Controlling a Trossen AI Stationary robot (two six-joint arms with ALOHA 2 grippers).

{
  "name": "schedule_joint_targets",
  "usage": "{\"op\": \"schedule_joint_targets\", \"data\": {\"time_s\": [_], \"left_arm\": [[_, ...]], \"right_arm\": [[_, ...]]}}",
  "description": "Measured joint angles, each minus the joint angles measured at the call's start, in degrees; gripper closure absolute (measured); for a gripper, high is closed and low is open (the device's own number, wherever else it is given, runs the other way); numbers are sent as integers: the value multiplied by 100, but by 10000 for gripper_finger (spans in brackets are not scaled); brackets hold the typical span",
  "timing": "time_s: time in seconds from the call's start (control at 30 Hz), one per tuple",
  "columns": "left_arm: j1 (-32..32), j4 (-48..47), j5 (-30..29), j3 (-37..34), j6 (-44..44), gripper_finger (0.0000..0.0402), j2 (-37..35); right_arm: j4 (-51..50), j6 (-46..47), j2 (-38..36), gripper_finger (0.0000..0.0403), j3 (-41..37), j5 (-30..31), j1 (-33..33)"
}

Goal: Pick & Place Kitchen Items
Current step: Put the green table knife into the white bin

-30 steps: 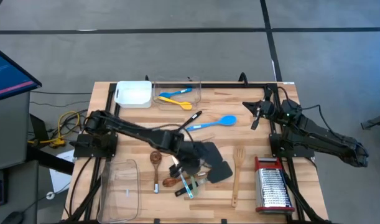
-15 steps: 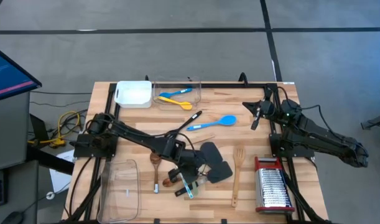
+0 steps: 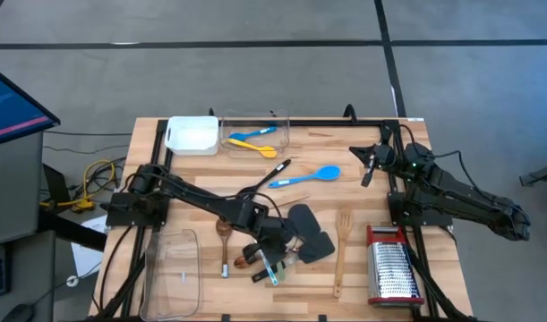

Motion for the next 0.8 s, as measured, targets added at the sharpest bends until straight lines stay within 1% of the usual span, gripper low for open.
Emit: {"op": "schedule_joint_targets", "data": {"time_s": [0.1, 0.2, 0.4, 0.53, 0.8], "left_arm": [[0, -33, -22, 0, -229, 401, 0], [-13, -200, -26, -37, -265, 401, 0], [-79, -168, -33, -434, -144, 401, 0], [-101, -146, -406, -579, -24, 401, 0], [-74, 52, -480, -573, -29, 401, -2]], "right_arm": [[0, 0, 0, 401, 0, 0, 0], [0, -1, 0, 401, 0, 0, 0], [0, -1, 0, 401, 0, 0, 0], [0, -2, 0, 401, 0, 0, 0], [0, -2, 0, 401, 0, -2, 0]]}}
